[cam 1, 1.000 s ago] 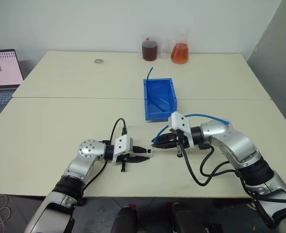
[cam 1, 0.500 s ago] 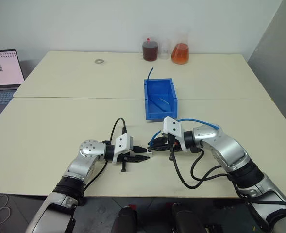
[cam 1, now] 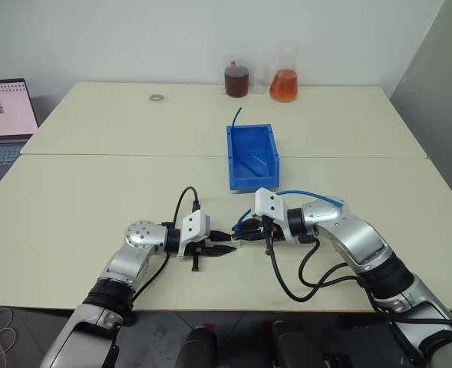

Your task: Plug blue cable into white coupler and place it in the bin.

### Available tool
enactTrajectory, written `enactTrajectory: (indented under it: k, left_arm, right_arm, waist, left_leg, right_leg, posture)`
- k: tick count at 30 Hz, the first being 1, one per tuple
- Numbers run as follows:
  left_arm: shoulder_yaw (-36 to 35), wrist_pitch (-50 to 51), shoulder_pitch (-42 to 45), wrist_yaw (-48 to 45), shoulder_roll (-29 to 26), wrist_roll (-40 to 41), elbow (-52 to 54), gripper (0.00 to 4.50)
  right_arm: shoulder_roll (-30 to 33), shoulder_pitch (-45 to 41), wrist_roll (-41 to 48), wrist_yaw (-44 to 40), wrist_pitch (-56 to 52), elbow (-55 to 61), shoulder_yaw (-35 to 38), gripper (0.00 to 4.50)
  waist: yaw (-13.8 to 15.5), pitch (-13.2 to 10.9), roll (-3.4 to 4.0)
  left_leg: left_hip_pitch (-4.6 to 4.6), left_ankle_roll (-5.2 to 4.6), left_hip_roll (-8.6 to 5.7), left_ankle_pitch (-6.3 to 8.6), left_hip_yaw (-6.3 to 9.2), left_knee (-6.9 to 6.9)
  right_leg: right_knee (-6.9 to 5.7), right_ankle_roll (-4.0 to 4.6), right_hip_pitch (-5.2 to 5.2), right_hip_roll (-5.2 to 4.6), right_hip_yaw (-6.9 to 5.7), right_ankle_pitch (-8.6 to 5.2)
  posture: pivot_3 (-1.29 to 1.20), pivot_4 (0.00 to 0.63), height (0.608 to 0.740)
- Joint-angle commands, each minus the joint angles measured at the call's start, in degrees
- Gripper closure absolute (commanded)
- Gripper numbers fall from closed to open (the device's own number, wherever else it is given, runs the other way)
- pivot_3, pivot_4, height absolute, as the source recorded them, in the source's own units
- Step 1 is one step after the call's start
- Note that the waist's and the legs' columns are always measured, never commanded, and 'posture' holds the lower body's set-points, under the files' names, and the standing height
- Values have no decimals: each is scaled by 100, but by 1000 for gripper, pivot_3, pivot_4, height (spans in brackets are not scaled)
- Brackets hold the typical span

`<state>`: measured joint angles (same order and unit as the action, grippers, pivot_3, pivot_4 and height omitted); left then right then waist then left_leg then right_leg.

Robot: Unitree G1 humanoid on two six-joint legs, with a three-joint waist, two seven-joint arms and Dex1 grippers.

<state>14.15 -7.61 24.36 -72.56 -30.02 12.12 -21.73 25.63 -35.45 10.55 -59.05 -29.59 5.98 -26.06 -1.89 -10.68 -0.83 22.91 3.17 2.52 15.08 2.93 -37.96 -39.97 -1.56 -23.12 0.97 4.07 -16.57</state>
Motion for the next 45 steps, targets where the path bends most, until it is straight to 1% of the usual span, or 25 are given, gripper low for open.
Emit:
enactTrajectory:
  k: [1,6,12,18,25,31,35,38,41,43,45]
  left_arm:
    - [-30,66,-72,85,6,-136,-49,3727]
    - [-23,74,-88,75,5,-138,-23,3727]
    - [-26,88,-120,73,-16,-146,18,3727]
    - [-41,82,-105,107,-5,-150,27,3727]
    - [-80,39,-153,117,-16,-197,77,3727]
    - [-111,42,-175,114,-29,-219,113,3727]
    - [-127,21,-180,134,-21,-235,124,3727]
    - [-130,31,-197,132,-23,-231,164,3727]
    - [-136,68,-219,118,-31,-210,228,3727]
    - [-148,139,-220,70,-42,-159,250,3727]
    - [-180,340,-246,-37,-92,-19,406,3030]
  right_arm:
    - [-1,-69,-251,-75,79,-264,-218,4324]
    - [116,-196,-547,-246,228,-503,-468,4324]
    - [179,-459,-736,-457,279,-716,-539,4324]
    - [-101,-590,-615,-369,-152,-830,-476,4324]
    - [-220,-363,-663,-381,-142,-927,-548,4324]
    - [-24,-220,-989,-514,327,-1123,-799,4324]
    - [-40,-237,-1154,-441,650,-1391,-819,4324]
    - [-115,-233,-1113,-430,633,-1460,-775,4324]
    - [-190,-264,-1069,-384,588,-1531,-703,4324]
    - [-216,-292,-1051,-378,563,-1562,-656,4324]
    - [-245,-335,-998,-360,489,-1561,-563,4324]
  waist:
    - [0,1,0]
    - [-2,10,1]
    - [-2,21,8]
    - [-3,24,8]
    - [-26,27,10]
    - [-41,52,14]
    - [-49,75,18]
    - [-64,75,18]
    - [-99,75,18]
    - [-118,75,18]
    - [-130,75,18]
  left_leg:
    - [0,0,0,0,0,0]
    - [-5,-2,1,-1,1,0]
    - [-7,-3,1,-2,0,0]
    - [-8,-5,1,-3,1,0]
    - [-11,-12,4,-7,1,1]
    - [-12,-13,5,-8,1,3]
    - [-14,-13,4,-8,1,5]
    - [-38,-13,5,-8,1,6]
    - [-97,-14,5,-7,2,17]
    - [-103,-14,5,-7,2,19]
    - [-104,-14,6,-7,2,18]
  right_leg:
    - [0,0,0,0,0,0]
    - [0,0,4,1,-1,0]
    - [0,0,6,2,0,0]
    - [-1,0,7,2,0,0]
    - [-2,0,7,6,0,0]
    - [-2,0,8,6,0,0]
    - [-1,0,10,7,0,0]
    - [1,-1,37,7,0,-2]
    - [10,-17,92,7,0,-25]
    - [10,-16,96,8,0,-28]
    - [9,-16,97,8,0,-29]
  posture:
    - [0,150,740]
    - [0,150,740]
    - [0,150,740]
    - [0,150,740]
    - [0,150,740]
    - [0,150,740]
    - [0,150,740]
    - [0,150,740]
    - [0,150,740]
    - [0,150,740]
    - [0,150,740]
